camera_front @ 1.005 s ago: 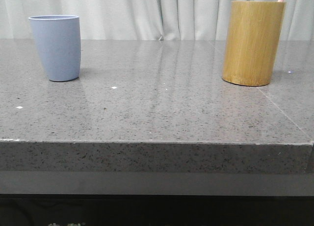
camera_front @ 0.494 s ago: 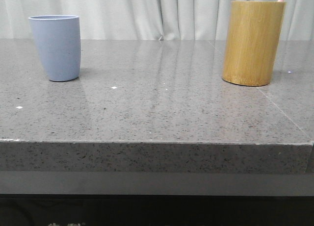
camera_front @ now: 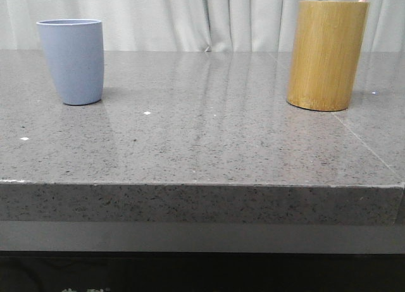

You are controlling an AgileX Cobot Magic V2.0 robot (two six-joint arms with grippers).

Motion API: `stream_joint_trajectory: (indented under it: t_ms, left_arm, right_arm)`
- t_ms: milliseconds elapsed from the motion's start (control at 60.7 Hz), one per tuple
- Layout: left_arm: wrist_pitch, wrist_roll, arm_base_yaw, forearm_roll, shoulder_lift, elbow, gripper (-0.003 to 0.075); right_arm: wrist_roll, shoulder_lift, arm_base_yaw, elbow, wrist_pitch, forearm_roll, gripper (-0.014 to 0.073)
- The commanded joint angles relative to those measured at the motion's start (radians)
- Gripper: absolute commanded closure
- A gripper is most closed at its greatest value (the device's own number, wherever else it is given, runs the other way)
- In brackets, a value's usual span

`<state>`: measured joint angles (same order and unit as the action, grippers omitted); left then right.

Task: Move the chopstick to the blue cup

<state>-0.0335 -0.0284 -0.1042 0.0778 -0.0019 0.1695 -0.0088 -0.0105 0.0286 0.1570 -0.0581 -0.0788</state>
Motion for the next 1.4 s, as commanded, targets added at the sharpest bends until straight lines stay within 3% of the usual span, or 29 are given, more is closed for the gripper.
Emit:
stream_joint_trajectory:
  t_ms: [0, 363, 461, 923, 1038, 1153, 1219, 1285, 1384]
  left_arm:
    - [0.028, -0.003, -0.009, 0.0, 0.051, 0.141, 0.0739]
    - [0.425, -0.002, -0.009, 0.0, 0.367, 0.528, 0.0739]
    - [0.448, -0.002, -0.009, 0.006, 0.432, 0.547, 0.0739]
    - [0.453, -0.002, -0.009, -0.02, 0.629, 0.539, 0.0735]
    - [0.453, -0.002, -0.009, -0.024, 0.65, 0.539, 0.0639]
    - [0.441, -0.002, -0.009, -0.025, 0.661, 0.539, 0.0393]
    - [0.431, -0.002, -0.009, -0.025, 0.665, 0.539, 0.0279]
    - [0.43, -0.002, -0.009, -0.025, 0.665, 0.539, 0.0238]
    - [0.423, -0.002, -0.009, -0.025, 0.665, 0.539, 0.0239]
  right_arm:
    - [-0.003, 0.017, -0.006, 0.133, -0.017, -0.001, 0.0661]
    - [-0.003, 0.287, -0.006, 0.524, -0.421, 0.011, 0.0661]
    - [-0.003, 0.368, -0.006, 0.567, -0.488, 0.011, 0.0661]
    - [-0.004, 0.538, -0.006, 0.565, -0.553, 0.022, 0.0644]
    - [-0.006, 0.546, -0.006, 0.565, -0.554, 0.037, 0.0485]
    - [-0.006, 0.546, -0.006, 0.565, -0.555, 0.041, 0.0204]
    - [-0.006, 0.546, -0.006, 0.565, -0.556, 0.041, 0.0095]
    - [-0.006, 0.546, -0.006, 0.565, -0.559, 0.041, 0.0054]
    - [-0.006, 0.546, -0.006, 0.565, -0.56, 0.041, 0.0052]
